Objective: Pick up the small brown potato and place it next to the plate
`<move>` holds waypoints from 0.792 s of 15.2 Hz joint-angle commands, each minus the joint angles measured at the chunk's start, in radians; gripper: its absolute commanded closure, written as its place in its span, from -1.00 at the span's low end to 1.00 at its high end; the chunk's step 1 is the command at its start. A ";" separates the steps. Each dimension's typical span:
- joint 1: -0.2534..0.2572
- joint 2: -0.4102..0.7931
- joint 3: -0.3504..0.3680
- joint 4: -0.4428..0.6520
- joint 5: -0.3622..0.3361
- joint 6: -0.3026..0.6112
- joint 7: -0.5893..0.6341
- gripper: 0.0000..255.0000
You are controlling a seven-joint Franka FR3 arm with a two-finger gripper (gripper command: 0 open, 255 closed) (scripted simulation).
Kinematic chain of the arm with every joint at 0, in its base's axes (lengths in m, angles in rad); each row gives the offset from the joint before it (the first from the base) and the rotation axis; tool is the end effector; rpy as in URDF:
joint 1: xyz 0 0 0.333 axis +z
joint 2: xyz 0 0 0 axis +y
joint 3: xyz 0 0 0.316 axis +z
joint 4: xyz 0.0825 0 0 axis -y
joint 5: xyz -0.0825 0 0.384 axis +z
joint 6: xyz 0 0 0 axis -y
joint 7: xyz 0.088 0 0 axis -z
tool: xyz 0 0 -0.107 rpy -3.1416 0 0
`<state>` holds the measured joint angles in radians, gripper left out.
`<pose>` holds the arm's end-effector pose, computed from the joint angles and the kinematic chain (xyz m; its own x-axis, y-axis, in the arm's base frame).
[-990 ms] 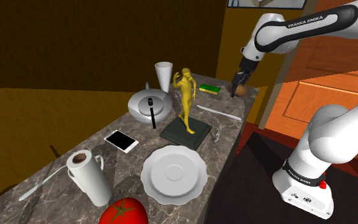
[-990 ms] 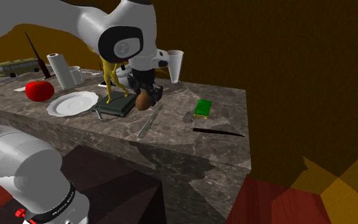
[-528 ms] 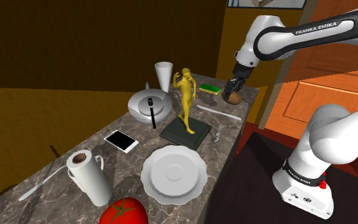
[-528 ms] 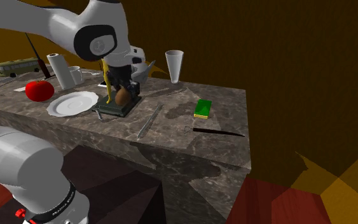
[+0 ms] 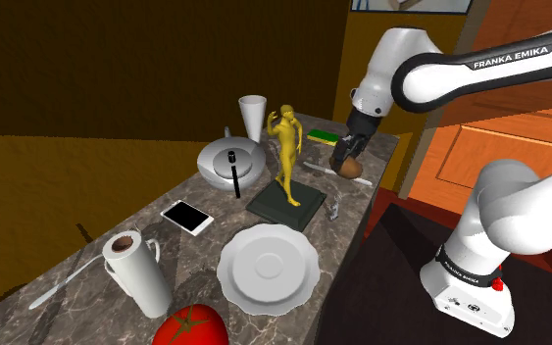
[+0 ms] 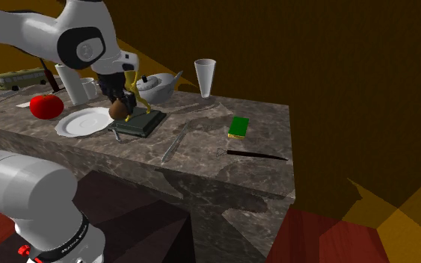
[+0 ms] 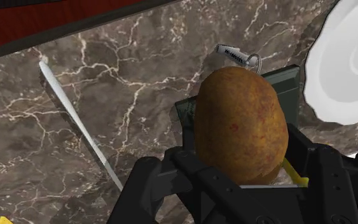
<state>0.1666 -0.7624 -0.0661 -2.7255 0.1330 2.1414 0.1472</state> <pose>0.3313 0.0395 0.4583 0.9841 -0.1071 0.1420 -0.0790 -0.9785 -0.1905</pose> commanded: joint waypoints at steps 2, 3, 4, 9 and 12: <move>0.044 0.018 0.073 0.002 0.041 0.028 0.081 1.00; 0.058 0.024 0.097 0.005 0.054 0.034 0.108 1.00; 0.072 0.031 0.122 0.009 0.066 0.041 0.134 1.00; 0.126 0.082 0.228 0.044 0.114 0.075 0.251 1.00; 0.129 0.098 0.232 0.013 0.121 0.121 0.245 1.00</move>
<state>0.2936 -0.6718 0.1623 -2.7044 0.2506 2.2468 0.3910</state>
